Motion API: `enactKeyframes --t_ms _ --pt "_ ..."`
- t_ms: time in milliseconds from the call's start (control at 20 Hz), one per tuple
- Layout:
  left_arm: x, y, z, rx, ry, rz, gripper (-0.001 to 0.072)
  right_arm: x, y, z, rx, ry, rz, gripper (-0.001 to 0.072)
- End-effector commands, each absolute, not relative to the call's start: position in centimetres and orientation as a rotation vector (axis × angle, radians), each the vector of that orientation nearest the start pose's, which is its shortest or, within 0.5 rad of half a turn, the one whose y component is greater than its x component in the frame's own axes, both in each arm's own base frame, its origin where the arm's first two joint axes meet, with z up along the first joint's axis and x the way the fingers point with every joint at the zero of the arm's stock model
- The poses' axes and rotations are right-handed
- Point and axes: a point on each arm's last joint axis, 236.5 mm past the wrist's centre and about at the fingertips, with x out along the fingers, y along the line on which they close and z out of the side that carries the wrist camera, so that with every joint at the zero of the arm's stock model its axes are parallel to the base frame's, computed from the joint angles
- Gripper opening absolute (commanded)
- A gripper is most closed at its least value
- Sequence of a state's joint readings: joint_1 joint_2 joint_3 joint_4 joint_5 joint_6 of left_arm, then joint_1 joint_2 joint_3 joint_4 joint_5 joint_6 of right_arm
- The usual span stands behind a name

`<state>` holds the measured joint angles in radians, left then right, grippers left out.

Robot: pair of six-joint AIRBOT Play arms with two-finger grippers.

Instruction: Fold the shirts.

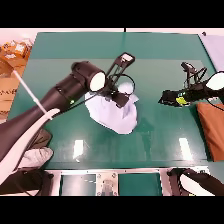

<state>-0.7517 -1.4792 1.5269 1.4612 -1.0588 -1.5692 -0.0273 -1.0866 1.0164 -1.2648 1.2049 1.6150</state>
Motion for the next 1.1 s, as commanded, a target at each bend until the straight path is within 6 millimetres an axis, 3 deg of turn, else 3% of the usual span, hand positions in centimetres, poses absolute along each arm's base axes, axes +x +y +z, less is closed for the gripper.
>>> enactKeyframes --t_ms 0,150,200,250,350,450,500,600,750,900,1050 --pt "36.0 -30.5 5.8 0.332 1.135 -0.636 0.0710 33.9 4.3 3.6 0.359 1.247 0.086 0.0406" --pt "38.7 -19.7 5.4 0.250 1.295 -0.396 0.0710 34.5 1.4 3.2 0.414 1.233 0.013 0.0431" --pt "39.3 -17.1 4.7 0.193 1.333 -0.340 0.0710 34.8 0.6 2.5 0.439 1.239 -0.009 0.0427" --pt "39.6 -15.2 3.5 0.127 1.362 -0.308 0.0710 35.1 0.1 1.6 0.466 1.252 -0.024 0.0426" --pt "40.3 -13.6 0.9 -0.013 1.375 -0.286 0.0710 36.0 0.3 -0.9 0.515 1.295 -0.020 0.0420" --pt "41.6 -13.5 -2.0 -0.132 1.330 -0.269 0.0709 37.5 1.8 -3.3 0.548 1.311 0.028 0.0345" --pt "42.3 -13.6 -3.1 -0.159 1.305 -0.263 0.0709 38.4 2.9 -4.4 0.575 1.310 0.055 0.0346" --pt "43.6 -15.7 -4.8 -0.248 1.278 -0.306 0.0709 40.1 5.4 -6.3 0.632 1.297 0.116 0.0347" --pt "45.1 -19.8 -5.7 -0.425 1.236 -0.422 0.0709 41.8 9.6 -8.9 0.694 1.292 0.210 0.0347" --pt "44.3 -21.7 -6.4 -0.440 1.264 -0.489 0.0709 43.3 13.5 -10.6 0.732 1.288 0.294 0.0346" --pt "43.3 -22.7 -6.6 -0.419 1.289 -0.520 0.0708 44.6 16.0 -12.0 0.721 1.309 0.341 0.0345"
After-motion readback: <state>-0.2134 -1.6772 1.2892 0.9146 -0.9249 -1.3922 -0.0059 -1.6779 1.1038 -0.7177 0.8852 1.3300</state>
